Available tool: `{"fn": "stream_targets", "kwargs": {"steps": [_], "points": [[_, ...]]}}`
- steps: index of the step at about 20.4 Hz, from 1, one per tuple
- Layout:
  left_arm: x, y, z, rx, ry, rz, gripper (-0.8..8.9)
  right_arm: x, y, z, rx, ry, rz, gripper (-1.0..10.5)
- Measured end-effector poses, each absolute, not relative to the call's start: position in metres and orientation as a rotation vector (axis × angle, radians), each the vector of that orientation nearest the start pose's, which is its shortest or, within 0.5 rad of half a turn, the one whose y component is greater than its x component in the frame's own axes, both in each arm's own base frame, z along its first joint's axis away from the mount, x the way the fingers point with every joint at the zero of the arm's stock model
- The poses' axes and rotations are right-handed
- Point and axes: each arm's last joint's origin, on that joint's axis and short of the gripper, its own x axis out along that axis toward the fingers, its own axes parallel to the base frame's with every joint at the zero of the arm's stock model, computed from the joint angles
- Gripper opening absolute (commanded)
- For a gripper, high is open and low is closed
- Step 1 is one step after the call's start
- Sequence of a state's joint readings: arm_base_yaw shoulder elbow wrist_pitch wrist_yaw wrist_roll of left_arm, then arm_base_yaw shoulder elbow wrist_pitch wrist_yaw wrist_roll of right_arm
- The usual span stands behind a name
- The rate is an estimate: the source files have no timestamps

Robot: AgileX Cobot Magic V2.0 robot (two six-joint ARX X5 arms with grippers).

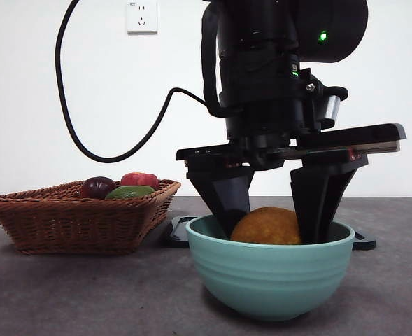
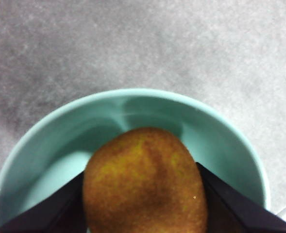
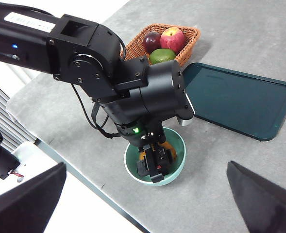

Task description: Pick up the wifruite, put it on the bowl, pick up the plate, put it on desk

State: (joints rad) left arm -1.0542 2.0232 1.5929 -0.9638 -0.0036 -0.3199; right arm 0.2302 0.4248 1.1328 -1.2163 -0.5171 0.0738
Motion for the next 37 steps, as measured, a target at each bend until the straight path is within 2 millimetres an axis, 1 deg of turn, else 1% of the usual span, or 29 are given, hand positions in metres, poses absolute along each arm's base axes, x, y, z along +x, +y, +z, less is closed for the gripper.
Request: {"fn": "stream_targets", "kwargs": {"steps": [7, 8, 10, 11, 12, 15, 18, 19, 20, 21, 22, 25, 26, 27, 30, 31, 33, 35, 37], "points": [[0.197, -0.346, 0.198, 0.485, 1.365, -0.64, 1.88, 0.004, 0.016, 0.372, 0.144, 0.547, 0.711, 5.8], [0.197, -0.346, 0.198, 0.485, 1.366, -0.64, 2.13, 0.004, 0.016, 0.371, 0.144, 0.548, 0.711, 5.8], [0.197, -0.346, 0.198, 0.485, 1.366, -0.639, 3.57, 0.004, 0.016, 0.371, 0.144, 0.548, 0.711, 5.8], [0.197, -0.346, 0.198, 0.484, 1.365, -0.639, 4.09, 0.004, 0.016, 0.371, 0.144, 0.548, 0.711, 5.8], [0.198, -0.346, 0.198, 0.484, 1.366, -0.638, 4.4, 0.004, 0.016, 0.371, 0.144, 0.548, 0.711, 5.8], [0.198, -0.346, 0.198, 0.493, 1.368, -0.641, 4.47, 0.004, 0.016, 0.371, 0.144, 0.549, 0.711, 5.8], [0.198, -0.346, 0.203, 0.506, 1.367, -0.649, 4.48, 0.004, 0.016, 0.371, 0.144, 0.551, 0.711, 5.8], [0.198, -0.346, 0.206, 0.501, 1.357, -0.656, 4.79, 0.004, 0.016, 0.371, 0.145, 0.551, 0.711, 5.8], [0.197, -0.344, 0.212, 0.492, 1.345, -0.662, 5.33, 0.004, 0.016, 0.371, 0.145, 0.553, 0.711, 5.8], [0.196, -0.342, 0.221, 0.479, 1.325, -0.671, 5.72, 0.004, 0.016, 0.371, 0.145, 0.554, 0.711, 5.8], [0.194, -0.338, 0.234, 0.463, 1.298, -0.686, 5.72, 0.004, 0.016, 0.371, 0.145, 0.556, 0.71, 5.8], [0.182, -0.319, 0.283, 0.408, 1.193, -0.741, 5.72, 0.004, 0.016, 0.371, 0.145, 0.556, 0.71, 5.8], [0.177, -0.309, 0.301, 0.39, 1.156, -0.76, 5.71, 0.004, 0.016, 0.371, 0.145, 0.556, 0.71, 5.8], [0.172, -0.3, 0.315, 0.378, 1.13, -0.773, 5.7, 0.004, 0.016, 0.371, 0.145, 0.556, 0.71, 5.8], [0.151, -0.264, 0.362, 0.328, 1.024, -0.822, 5.7, 0.004, 0.016, 0.371, 0.145, 0.555, 0.71, 5.8], [0.141, -0.248, 0.379, 0.304, 0.98, -0.84, 5.7, 0.004, 0.016, 0.371, 0.145, 0.556, 0.71, 5.8], [0.123, -0.216, 0.407, 0.26, 0.895, -0.873, 5.7, 0.004, 0.016, 0.371, 0.145, 0.556, 0.71, 5.8], [0.104, -0.183, 0.429, 0.229, 0.824, -0.898, 5.69, 0.004, 0.016, 0.371, 0.148, 0.556, 0.71, 5.8], [0.086, -0.152, 0.443, 0.209, 0.774, -0.916, 5.66, 0.004, 0.016, 0.371, 0.154, 0.559, 0.708, 5.8]]}}
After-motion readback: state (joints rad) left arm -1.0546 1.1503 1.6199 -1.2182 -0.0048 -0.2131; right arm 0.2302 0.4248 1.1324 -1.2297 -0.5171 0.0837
